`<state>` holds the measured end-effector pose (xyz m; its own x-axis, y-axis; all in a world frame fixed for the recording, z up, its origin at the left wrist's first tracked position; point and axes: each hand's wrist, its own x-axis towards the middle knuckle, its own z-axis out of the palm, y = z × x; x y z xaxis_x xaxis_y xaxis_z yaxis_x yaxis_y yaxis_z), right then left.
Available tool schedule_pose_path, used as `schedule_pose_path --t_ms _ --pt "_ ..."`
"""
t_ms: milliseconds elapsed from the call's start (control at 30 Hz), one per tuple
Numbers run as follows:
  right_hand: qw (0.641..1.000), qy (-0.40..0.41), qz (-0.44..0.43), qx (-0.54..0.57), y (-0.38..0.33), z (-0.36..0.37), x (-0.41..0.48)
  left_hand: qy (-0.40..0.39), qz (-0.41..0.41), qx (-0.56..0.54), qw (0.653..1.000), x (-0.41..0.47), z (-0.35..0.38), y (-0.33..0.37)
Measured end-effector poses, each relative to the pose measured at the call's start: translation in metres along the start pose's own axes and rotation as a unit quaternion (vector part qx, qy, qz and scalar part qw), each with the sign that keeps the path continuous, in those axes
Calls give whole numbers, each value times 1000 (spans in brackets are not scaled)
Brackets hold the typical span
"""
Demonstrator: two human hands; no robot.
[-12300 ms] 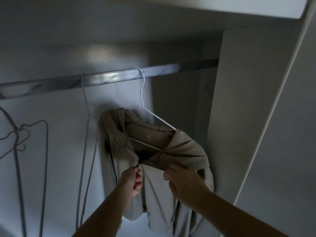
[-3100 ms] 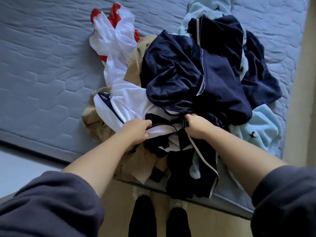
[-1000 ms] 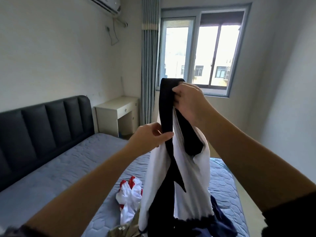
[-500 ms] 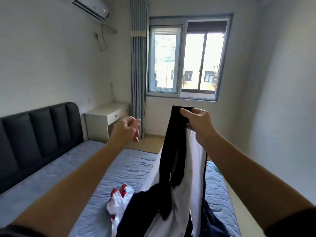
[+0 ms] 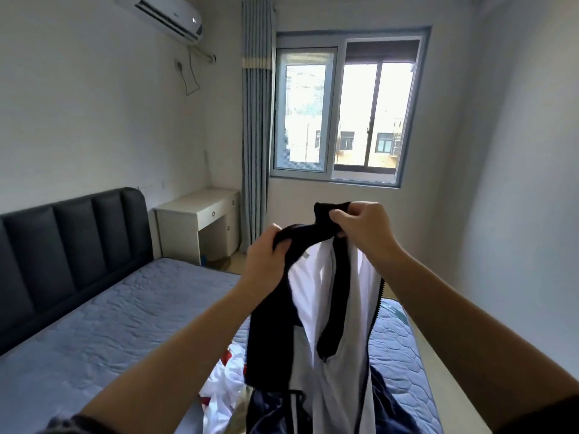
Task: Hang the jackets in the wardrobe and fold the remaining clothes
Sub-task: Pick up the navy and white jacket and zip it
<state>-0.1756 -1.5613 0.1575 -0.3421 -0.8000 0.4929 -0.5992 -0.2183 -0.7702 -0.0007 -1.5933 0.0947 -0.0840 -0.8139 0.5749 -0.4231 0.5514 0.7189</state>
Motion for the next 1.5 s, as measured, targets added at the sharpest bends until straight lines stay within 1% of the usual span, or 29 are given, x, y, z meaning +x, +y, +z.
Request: schedule_pose_path --t_ms 67,133,167,200,233,267,300,333,367,433,500,567,600,667,700,767,833,933,1000,1033,1067,1133,1167,1200,1233,1300,1367,1433,1500 --pt "989 -11 -33 -144 10 -6 -1 29 65 -20 997 14 -12 13" --pt "984 -26 -73 -159 14 -9 0 -25 126 -34 991 25 -23 27" --pt "987 -59 -88 -118 13 -9 0 -71 148 -36 986 28 -26 33" --pt "987 -125 -88 -55 9 -10 -1 -112 165 -29 980 30 -28 37" --pt "973 -218 -74 26 7 -10 -1 -134 181 -14 974 31 -29 40" --pt "947 -304 -53 93 8 -10 -2 -134 198 3 971 32 -29 42" --pt "923 -362 -40 123 10 -10 -4 -122 211 12 970 33 -30 43" --pt "909 -394 -40 126 12 -9 -7 -107 216 11 971 35 -32 44" --pt "909 -401 -41 106 16 -6 -10 -94 214 8 972 36 -35 44" --pt "928 -368 -49 39 21 0 -11 -79 223 42 971 41 -42 41" --pt "942 -298 -101 -121 26 3 -6 -88 260 151 950 45 -52 31" --pt "930 -212 -132 -270 29 0 -3 -115 298 295 900 47 -62 21" --pt "926 -172 -134 -308 29 -2 -2 -128 305 361 872 47 -65 15" --pt "921 -95 -151 -347 29 0 -1 -135 282 455 834 48 -67 8" --pt "914 -60 -165 -365 27 3 0 -131 249 485 828 50 -68 4" --pt "891 -1 -185 -415 23 5 1 -110 158 509 839 52 -75 -6" --pt "869 31 -175 -463 24 1 4 -70 85 501 858 53 -89 -23" --pt "851 57 -160 -498 34 -2 3 0 62 473 879 47 -102 -47" --pt "848 59 -141 -508 42 2 1 22 21 420 907 44 -99 -49" --pt "861 47 -120 -492 48 2 2 30 -12 381 924 43 -96 -48" --pt "891 25 -86 -446 53 3 5 36 -37 340 939 43 -94 -47" --pt "967 -39 18 -252 58 -1 9 43 -57 246 967 42 -92 -43" --pt "989 -55 69 -119 57 -3 9 44 -63 184 980 41 -90 -38" --pt "991 -63 117 23 54 -6 7 43 -77 113 990 40 -88 -32" --pt "974 -68 155 149 49 -9 4 41 -101 27 994 39 -86 -22" --pt "933 -82 179 300 34 -18 1 38 -160 -164 973 36 -83 0" --pt "917 -89 155 358 18 -32 0 43 -168 -299 939 34 -83 24" --pt "916 -82 100 380 4 -48 -1 51 -129 -349 927 34 -87 42" --pt "930 -59 29 363 -7 -63 -2 67 -71 -360 928 34 -87 56"
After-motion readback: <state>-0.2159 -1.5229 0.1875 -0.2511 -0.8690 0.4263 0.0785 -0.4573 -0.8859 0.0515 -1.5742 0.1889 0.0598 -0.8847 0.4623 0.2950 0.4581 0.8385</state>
